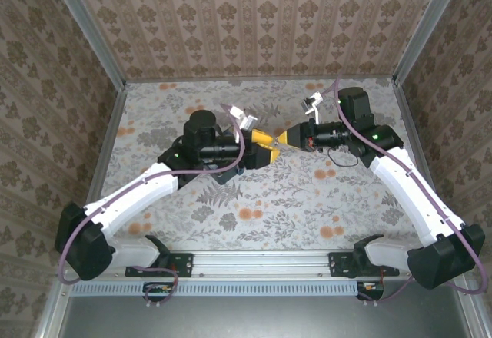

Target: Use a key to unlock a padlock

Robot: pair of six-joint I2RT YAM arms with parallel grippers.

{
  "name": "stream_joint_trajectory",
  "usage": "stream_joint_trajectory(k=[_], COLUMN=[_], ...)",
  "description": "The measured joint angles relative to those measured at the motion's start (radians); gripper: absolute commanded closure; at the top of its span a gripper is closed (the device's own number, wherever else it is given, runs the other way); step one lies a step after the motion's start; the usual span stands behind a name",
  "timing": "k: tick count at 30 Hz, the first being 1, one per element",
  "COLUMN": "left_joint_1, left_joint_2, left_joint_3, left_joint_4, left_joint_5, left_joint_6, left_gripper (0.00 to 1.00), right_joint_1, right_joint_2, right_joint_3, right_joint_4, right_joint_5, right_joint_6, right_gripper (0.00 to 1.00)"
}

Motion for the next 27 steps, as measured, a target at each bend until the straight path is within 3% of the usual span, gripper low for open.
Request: stream_joint_trajectory(k=[2,5,15,24,27], left_joint_1=[-0.005,-0.009,-0.019,-0.013,-0.012], left_joint_2=[0.014,0.033,0.043,0.037,0.036], left_joint_3=[0.003,0.015,0.026,0.026,0.026], left_joint_4=[0.001,0.006,0.010,-0.033,-0.038], left_joint_5=[0.006,0.012,0.024,0.013,0.009], left_joint_6=[0.000,-0.006,0.000,0.012,0.012], left_gripper=[0.33,0.47,0.78,0.91,0.89], right_joint_1=[0.000,0.000,-0.008,-0.020,-0.020], right_joint_2=[0.000,0.000,0.000,0.000,0.000], right_joint_3=[0.000,0.000,0.000,0.000,0.000], right_joint_4=[0.006,0.014,0.016,0.021,0.021], right_joint_5=[-0.002,-0.002,-0.003,-0.024,-0.025], right_joint_6=[0.000,0.000,0.000,0.000,0.000], right_gripper=[1.00,1.00,1.00,1.00,1.00])
